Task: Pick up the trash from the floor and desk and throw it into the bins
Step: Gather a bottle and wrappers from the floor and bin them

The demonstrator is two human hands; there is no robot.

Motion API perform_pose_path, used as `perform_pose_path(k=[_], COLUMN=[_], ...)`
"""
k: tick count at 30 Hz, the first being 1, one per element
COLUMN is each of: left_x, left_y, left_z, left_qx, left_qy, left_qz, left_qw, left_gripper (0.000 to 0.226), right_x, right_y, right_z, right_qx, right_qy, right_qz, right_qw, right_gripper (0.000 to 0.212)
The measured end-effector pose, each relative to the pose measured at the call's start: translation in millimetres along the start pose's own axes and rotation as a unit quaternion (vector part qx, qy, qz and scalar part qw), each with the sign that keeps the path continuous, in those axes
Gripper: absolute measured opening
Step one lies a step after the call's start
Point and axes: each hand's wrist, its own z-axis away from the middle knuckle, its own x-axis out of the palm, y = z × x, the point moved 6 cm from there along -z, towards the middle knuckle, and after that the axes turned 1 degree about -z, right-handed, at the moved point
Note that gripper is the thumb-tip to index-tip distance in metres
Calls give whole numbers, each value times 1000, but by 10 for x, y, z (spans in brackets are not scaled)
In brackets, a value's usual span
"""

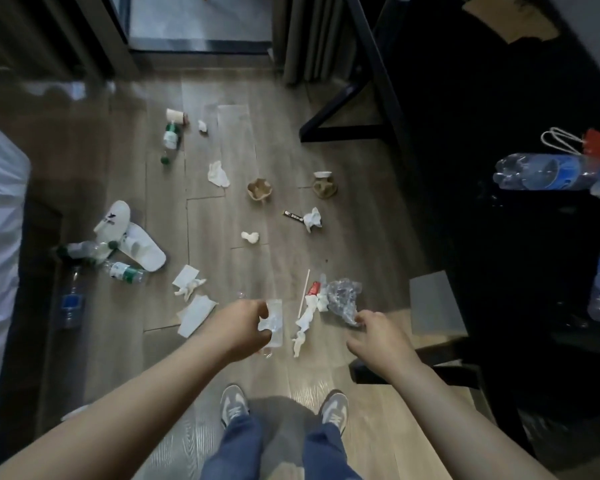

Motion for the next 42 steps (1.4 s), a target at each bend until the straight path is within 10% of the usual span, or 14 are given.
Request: perform_pose_path(k=[17, 28, 42], left_x=[2422, 3493, 3669], left_y=[-995, -1250, -1163], left_z=[-2780, -4496, -4371], left_qx=[-41, 76, 159], left_qy=[1, 34, 60], left_qz=[-21, -100, -183], left_qw=[999, 991, 968], left_gripper=[37, 36, 40], right_x=[2156, 3282, 3272], right_y=[1413, 2188, 2477], right_z=[-2978, -4736, -4952], right_qx=[70, 34, 43], right_qy=[0, 101, 90], right_qz=[-12, -57, -47], right_qw=[997, 993, 994], right_gripper=[65, 93, 124])
